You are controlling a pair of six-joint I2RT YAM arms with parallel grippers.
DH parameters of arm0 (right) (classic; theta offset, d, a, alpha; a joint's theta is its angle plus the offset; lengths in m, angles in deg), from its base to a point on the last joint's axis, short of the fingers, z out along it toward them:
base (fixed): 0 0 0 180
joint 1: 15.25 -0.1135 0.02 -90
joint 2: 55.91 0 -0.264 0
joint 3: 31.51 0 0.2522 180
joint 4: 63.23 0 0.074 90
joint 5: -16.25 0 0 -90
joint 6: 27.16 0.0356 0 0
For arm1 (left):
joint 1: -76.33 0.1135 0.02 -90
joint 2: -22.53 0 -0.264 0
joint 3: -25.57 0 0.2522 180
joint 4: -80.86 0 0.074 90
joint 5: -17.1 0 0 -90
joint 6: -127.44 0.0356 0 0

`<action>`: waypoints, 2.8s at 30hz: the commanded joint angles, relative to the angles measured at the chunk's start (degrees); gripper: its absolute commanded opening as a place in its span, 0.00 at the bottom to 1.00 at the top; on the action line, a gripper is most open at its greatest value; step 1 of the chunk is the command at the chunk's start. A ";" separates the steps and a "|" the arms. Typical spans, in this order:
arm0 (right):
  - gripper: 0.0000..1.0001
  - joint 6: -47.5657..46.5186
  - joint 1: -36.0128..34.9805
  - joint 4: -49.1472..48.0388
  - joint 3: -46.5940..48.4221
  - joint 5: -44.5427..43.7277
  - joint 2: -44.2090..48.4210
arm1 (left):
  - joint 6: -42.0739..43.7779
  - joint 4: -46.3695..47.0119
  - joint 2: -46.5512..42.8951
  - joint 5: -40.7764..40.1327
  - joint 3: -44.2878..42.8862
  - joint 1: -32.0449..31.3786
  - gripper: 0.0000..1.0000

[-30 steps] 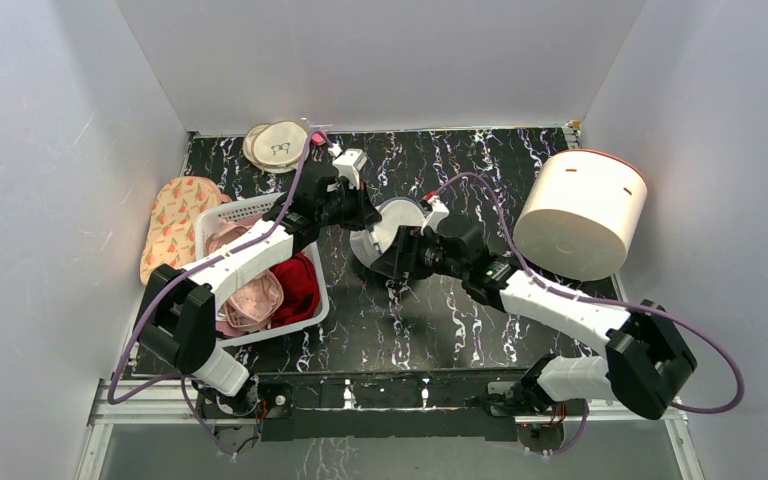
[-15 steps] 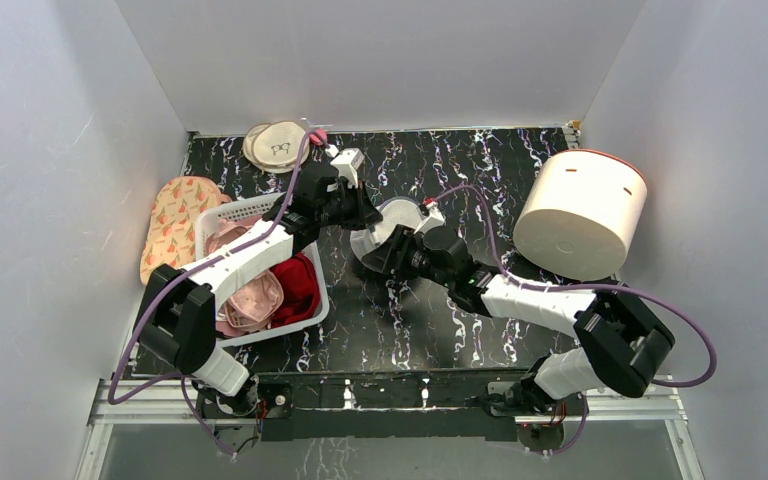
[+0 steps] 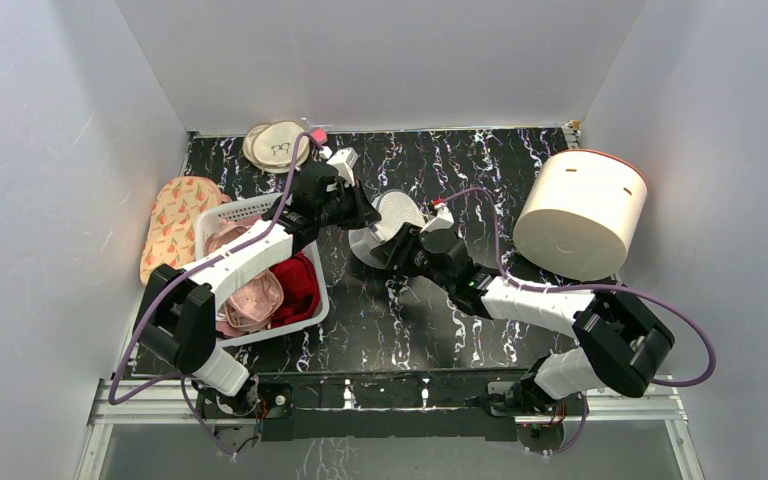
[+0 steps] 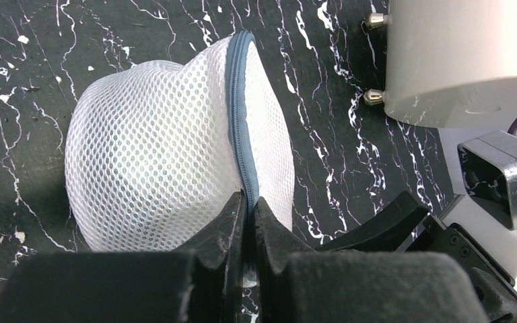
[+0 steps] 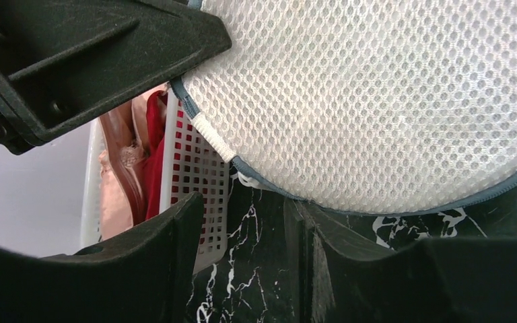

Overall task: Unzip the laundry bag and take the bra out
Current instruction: Unzip the laundry bag at the center of the board.

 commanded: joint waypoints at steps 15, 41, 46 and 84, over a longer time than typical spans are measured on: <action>0.46 -10.95 0.08 -9.36 3.40 -6.08 -0.34 | -0.91 0.95 -0.39 5.42 -0.87 -0.27 0.00; 0.20 -11.40 0.05 -9.94 3.86 -16.15 -2.48 | -1.80 1.84 -1.02 6.21 -0.26 -0.23 0.00; 0.11 -11.89 0.05 -8.72 4.51 -17.65 -2.72 | -1.75 1.89 -0.93 6.17 -0.23 -0.27 0.00; 0.00 -29.94 8.77 13.15 3.50 -1.19 5.87 | 7.20 -2.28 0.62 2.68 -2.80 -0.25 0.51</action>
